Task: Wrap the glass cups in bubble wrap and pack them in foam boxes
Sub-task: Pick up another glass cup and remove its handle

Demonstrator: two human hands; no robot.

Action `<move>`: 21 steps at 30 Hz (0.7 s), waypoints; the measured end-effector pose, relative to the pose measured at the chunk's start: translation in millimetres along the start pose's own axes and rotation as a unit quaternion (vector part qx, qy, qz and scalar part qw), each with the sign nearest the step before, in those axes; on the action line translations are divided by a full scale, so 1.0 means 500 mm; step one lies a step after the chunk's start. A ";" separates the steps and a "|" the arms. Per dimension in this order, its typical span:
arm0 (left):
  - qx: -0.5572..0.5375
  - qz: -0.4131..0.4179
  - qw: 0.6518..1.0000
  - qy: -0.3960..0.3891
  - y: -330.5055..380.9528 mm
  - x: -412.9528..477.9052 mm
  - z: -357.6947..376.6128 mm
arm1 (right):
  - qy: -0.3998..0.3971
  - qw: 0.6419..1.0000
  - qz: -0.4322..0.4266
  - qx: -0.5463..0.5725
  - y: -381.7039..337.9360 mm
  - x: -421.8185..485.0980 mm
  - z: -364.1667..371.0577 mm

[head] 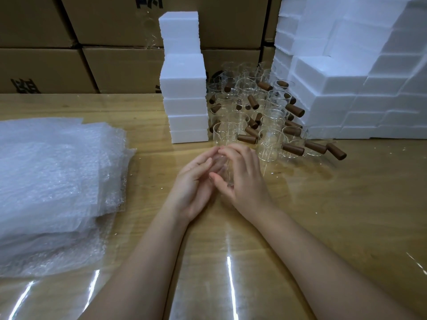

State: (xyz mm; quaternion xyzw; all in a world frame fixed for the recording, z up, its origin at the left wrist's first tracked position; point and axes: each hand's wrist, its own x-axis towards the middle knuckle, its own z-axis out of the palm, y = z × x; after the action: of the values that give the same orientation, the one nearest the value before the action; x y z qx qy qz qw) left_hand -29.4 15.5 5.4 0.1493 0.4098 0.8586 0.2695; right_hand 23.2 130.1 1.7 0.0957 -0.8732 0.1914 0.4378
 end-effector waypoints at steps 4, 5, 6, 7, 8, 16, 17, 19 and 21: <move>0.059 -0.091 0.991 -0.080 -0.012 -0.010 0.010 | 0.037 0.998 -0.043 -0.022 0.011 0.000 -0.003; 0.071 -0.099 0.989 -0.082 -0.011 -0.012 0.011 | 0.040 0.998 -0.049 -0.015 0.013 0.000 -0.004; 0.078 -0.098 0.989 -0.077 -0.007 -0.013 0.012 | 0.042 0.997 -0.057 -0.008 0.014 0.001 -0.005; 0.083 -0.094 0.990 -0.069 -0.005 -0.013 0.012 | 0.044 0.997 -0.064 0.000 0.015 0.001 -0.005; 0.089 -0.088 0.990 -0.065 -0.005 -0.012 0.010 | 0.043 0.997 -0.068 0.011 0.015 0.002 -0.006; 0.092 -0.044 0.995 -0.005 -0.010 0.002 -0.001 | 0.003 0.996 0.088 0.002 0.016 0.005 -0.012; 0.094 -0.039 0.995 -0.004 -0.010 0.002 -0.002 | -0.008 0.995 0.095 -0.007 0.018 0.004 -0.013; 0.093 -0.024 0.995 0.003 -0.010 0.002 -0.004 | -0.028 0.993 0.113 -0.005 0.022 0.001 -0.015; 0.087 -0.005 0.996 0.025 -0.010 0.004 -0.002 | -0.041 0.989 0.140 0.011 0.025 -0.001 -0.018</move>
State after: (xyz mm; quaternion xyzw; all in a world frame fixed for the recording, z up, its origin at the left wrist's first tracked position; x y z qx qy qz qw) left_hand -30.0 18.6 1.0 0.1489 0.4902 0.8217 0.2496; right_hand 25.9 145.4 3.1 -0.0152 -0.8931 0.2563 0.3694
